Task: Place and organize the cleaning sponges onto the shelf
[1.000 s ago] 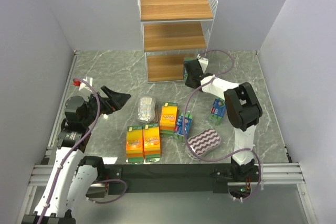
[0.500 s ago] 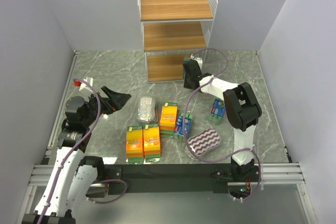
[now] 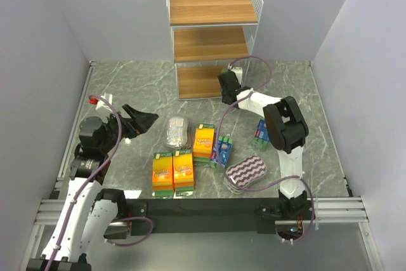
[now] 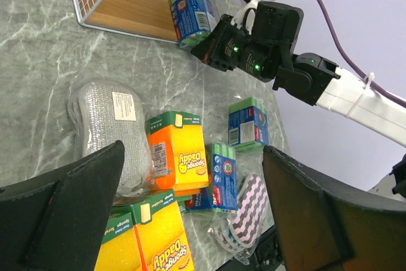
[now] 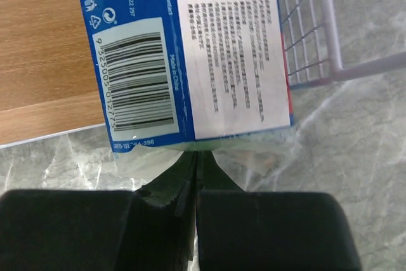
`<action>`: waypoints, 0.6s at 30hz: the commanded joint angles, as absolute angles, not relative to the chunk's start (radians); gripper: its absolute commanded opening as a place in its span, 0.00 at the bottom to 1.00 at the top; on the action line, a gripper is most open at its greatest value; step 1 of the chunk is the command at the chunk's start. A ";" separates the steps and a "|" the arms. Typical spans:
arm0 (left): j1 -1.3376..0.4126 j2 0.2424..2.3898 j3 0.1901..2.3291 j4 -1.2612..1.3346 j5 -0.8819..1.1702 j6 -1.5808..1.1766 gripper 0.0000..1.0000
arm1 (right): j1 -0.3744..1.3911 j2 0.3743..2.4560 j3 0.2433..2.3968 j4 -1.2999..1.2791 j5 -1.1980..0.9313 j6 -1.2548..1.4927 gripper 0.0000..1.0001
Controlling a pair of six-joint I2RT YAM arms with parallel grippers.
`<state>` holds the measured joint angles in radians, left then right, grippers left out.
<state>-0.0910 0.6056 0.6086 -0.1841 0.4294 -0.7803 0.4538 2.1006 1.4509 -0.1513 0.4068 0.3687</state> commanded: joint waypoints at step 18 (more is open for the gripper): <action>-0.091 0.581 0.601 -0.146 0.446 -0.790 0.97 | 0.472 1.737 1.109 -0.048 0.339 0.463 0.55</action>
